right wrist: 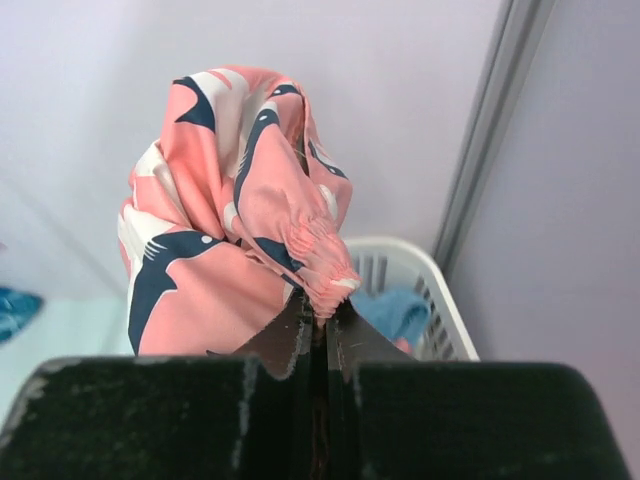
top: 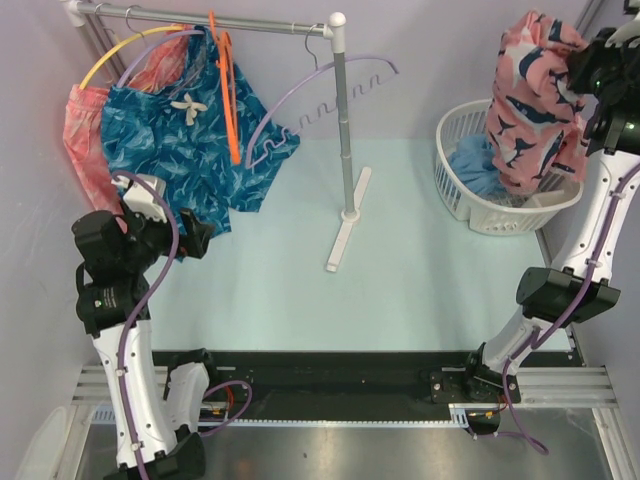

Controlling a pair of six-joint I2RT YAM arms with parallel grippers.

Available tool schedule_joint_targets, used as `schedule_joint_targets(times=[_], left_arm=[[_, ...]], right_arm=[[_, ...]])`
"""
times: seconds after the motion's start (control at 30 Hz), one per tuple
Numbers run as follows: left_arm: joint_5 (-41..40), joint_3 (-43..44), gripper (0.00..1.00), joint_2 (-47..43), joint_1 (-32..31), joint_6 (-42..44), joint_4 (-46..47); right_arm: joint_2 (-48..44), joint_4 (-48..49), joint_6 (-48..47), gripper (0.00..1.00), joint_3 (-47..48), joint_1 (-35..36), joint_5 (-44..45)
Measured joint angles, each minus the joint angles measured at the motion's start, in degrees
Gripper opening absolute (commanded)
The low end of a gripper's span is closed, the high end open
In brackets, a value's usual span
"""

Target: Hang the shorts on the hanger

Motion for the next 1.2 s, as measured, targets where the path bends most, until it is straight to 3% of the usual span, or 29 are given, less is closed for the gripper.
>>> schedule_joint_targets(times=[0.47, 0.6, 0.87, 1.07, 1.2], left_arm=[[4.96, 1.31, 1.00, -0.42, 0.00, -1.77, 0.94], [7.34, 1.31, 1.00, -1.27, 0.00, -1.18, 0.76], [13.94, 1.75, 1.00, -5.11, 0.00, 9.07, -5.44], [17.77, 1.03, 1.00, -8.28, -0.02, 19.47, -11.30], [18.67, -0.92, 1.00, -8.57, -0.04, 22.86, -13.27]], right_arm=[[-12.70, 8.98, 10.84, 0.00, 0.46, 0.98, -6.14], [-22.77, 10.32, 9.75, 0.00, -9.18, 4.70, -8.37], [-45.07, 5.70, -5.14, 0.00, -46.51, 21.49, -5.99], [-42.69, -0.33, -13.27, 0.00, -61.35, 38.88, 4.15], [-38.16, 0.74, -15.47, 0.00, -63.63, 45.33, 14.43]])
